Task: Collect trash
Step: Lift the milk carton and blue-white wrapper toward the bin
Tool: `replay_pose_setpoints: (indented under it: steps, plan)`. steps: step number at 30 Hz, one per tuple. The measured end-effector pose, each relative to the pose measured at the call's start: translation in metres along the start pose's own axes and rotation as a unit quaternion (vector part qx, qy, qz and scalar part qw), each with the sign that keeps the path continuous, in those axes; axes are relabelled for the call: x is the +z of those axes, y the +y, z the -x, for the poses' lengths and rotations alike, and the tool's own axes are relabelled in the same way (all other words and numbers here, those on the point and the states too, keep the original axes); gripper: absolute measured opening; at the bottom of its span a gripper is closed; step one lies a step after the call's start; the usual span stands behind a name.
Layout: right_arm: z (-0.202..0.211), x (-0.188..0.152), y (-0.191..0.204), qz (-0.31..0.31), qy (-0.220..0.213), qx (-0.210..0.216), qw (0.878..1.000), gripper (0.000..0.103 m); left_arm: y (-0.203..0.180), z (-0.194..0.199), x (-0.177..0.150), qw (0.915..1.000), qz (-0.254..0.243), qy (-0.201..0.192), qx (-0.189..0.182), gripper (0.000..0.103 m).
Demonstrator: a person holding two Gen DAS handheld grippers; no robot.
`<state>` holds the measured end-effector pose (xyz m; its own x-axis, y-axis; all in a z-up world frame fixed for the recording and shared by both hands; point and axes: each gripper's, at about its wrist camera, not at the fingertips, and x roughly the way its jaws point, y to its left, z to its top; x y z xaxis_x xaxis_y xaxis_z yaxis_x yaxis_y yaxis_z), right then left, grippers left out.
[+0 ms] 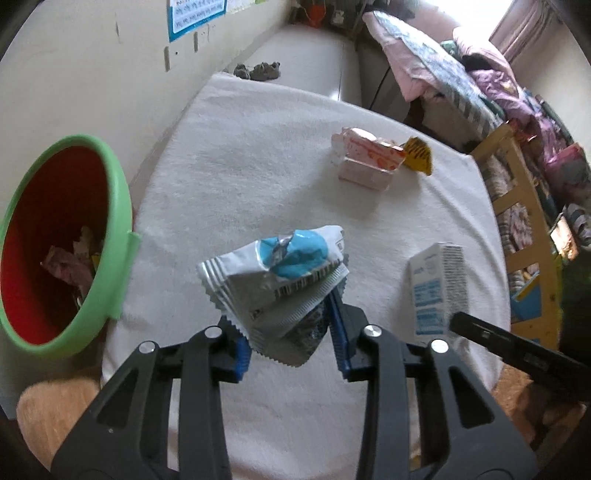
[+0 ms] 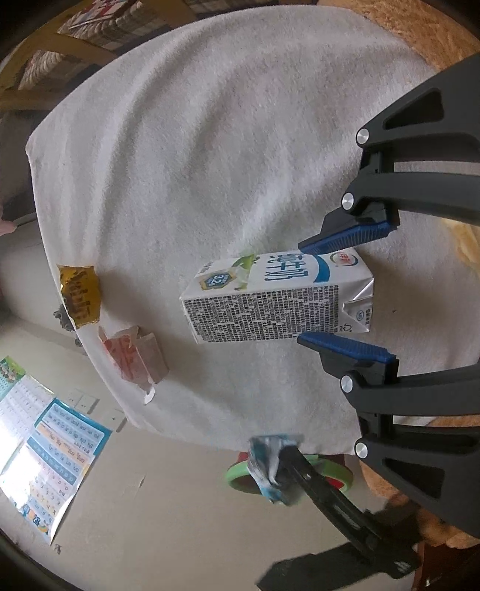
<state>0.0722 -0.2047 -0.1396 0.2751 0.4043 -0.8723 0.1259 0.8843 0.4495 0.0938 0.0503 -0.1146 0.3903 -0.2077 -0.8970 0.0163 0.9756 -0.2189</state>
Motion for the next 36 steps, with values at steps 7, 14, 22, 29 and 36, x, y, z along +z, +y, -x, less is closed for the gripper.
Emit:
replay_pose_setpoints:
  steps: [7,14,22,29,36]
  plan:
    - [-0.007,-0.001,0.003,0.000,0.010,-0.005,1.000,0.048,-0.013,0.015,-0.007,0.9998,-0.009,-0.014,-0.014,0.034]
    - [-0.020,-0.004,0.008,0.010,0.018,-0.024,1.000,0.050,-0.022,0.020,-0.010,0.9995,-0.020,-0.019,-0.017,0.034]
    - [-0.021,-0.007,0.009,0.025,0.011,-0.030,0.999,0.047,-0.017,0.024,-0.013,0.9997,-0.010,-0.018,-0.012,0.034]
    - [-0.003,-0.007,0.027,0.031,-0.006,0.006,0.999,0.041,-0.004,0.037,-0.013,0.9992,0.008,-0.038,-0.011,0.034]
    - [0.025,-0.008,0.060,0.052,-0.035,0.048,0.997,0.041,0.009,0.068,-0.008,0.9969,0.018,-0.076,-0.002,0.034]
